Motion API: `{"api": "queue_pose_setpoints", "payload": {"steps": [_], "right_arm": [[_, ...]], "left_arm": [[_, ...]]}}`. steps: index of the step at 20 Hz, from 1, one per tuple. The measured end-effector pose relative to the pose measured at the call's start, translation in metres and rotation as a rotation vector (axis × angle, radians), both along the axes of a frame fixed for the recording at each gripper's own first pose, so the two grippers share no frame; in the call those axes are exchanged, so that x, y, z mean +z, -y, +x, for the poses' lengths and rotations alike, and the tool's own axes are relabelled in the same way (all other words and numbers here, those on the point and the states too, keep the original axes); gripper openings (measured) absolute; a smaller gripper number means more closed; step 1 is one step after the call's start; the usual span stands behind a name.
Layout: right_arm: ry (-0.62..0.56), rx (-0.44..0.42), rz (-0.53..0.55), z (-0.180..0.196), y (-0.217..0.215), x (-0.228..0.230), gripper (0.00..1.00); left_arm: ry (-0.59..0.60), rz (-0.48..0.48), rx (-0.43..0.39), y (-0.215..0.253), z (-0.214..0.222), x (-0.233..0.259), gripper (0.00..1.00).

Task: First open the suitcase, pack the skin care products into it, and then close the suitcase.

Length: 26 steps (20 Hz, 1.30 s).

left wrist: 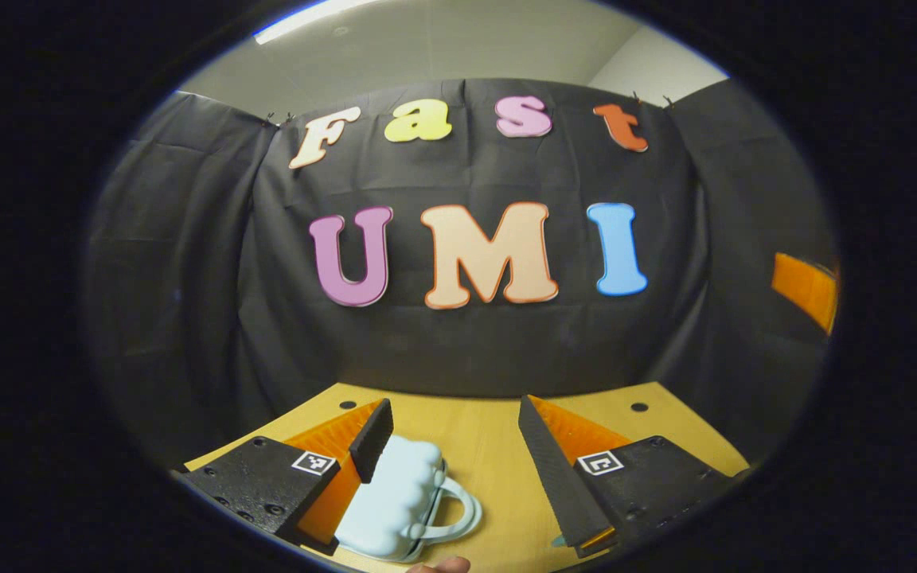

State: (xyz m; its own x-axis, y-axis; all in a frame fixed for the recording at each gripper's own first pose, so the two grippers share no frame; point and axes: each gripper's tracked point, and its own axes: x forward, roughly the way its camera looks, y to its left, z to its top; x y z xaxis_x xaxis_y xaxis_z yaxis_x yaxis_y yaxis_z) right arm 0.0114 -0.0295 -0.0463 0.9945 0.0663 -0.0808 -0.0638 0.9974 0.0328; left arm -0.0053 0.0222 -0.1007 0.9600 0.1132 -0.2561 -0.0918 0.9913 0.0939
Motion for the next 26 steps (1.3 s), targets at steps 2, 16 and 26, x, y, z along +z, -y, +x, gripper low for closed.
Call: {"api": "queue_pose_setpoints", "payload": {"steps": [2,16,26], "right_arm": [[-0.034,-0.018,-0.006,0.008,0.007,-0.012,0.99],[-0.140,-0.168,-0.079,0.024,0.019,-0.055,0.99],[-0.152,-0.173,-0.122,0.024,0.023,-0.061,0.99]], "left_arm": [[-0.075,0.019,-0.007,-0.006,0.000,-0.029,0.94],[-0.544,-0.054,-0.077,0.005,-0.003,-0.193,0.94],[-0.741,-0.061,-0.074,0.016,0.001,-0.251,0.92]]}}
